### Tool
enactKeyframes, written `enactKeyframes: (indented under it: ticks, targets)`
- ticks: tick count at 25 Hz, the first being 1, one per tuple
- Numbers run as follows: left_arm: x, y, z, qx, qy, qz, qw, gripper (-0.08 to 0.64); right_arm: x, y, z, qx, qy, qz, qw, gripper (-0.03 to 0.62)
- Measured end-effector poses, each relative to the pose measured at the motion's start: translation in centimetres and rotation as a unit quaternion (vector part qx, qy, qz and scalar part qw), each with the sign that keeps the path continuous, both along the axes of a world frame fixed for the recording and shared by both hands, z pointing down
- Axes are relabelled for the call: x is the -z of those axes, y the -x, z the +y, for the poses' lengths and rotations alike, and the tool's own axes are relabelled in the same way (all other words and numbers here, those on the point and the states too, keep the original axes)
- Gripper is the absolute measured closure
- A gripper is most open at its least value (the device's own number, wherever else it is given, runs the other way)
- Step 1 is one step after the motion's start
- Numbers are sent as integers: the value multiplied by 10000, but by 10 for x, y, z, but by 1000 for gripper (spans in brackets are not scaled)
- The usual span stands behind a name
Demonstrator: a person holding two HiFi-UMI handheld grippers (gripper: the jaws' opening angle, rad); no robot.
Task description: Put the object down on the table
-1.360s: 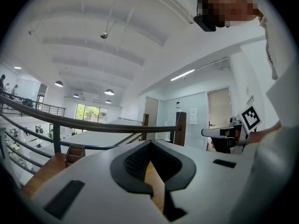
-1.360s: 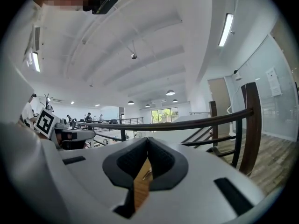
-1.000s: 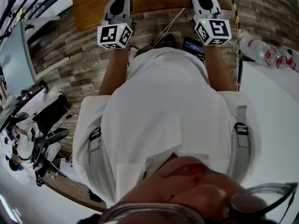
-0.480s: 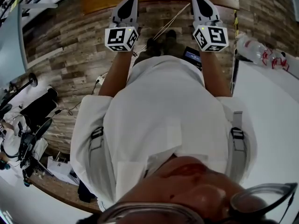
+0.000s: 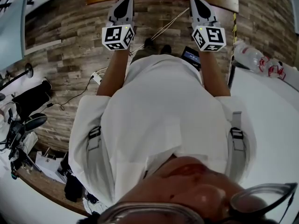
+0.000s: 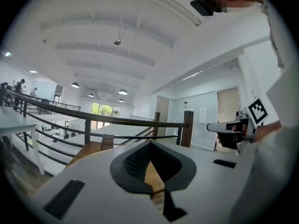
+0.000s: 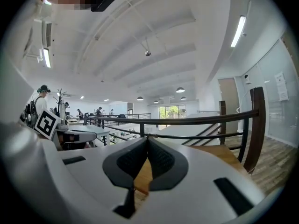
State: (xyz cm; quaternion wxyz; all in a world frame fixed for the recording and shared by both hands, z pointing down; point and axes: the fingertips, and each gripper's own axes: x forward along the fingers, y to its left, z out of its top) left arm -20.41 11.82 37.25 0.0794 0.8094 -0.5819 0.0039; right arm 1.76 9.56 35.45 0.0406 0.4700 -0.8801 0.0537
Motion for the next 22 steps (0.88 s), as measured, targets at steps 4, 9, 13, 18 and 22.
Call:
enactKeyframes:
  ticks: [4,9,13,18,22]
  targets:
    - [3,-23,13,53,-60,-101,9999,546,0,-35,12,-54,-9,-22,10000,569]
    - [8,-63,29,9,-266,-216,9994,546,-12,-76,28,-68,33,-62,10000,569]
    - [9,-76,34,-29,-291,-222,9993,546,-18,-89,36,-59,67,-106,9999,569]
    - [13,-91,41,-47,-334,-228,9992,546,-18,-112,42,-105,72,-189,9997,569]
    - [16,-105,43,-118,-381,-237,9989,546,-17,-129,40,-187,74,-267,9994,569]
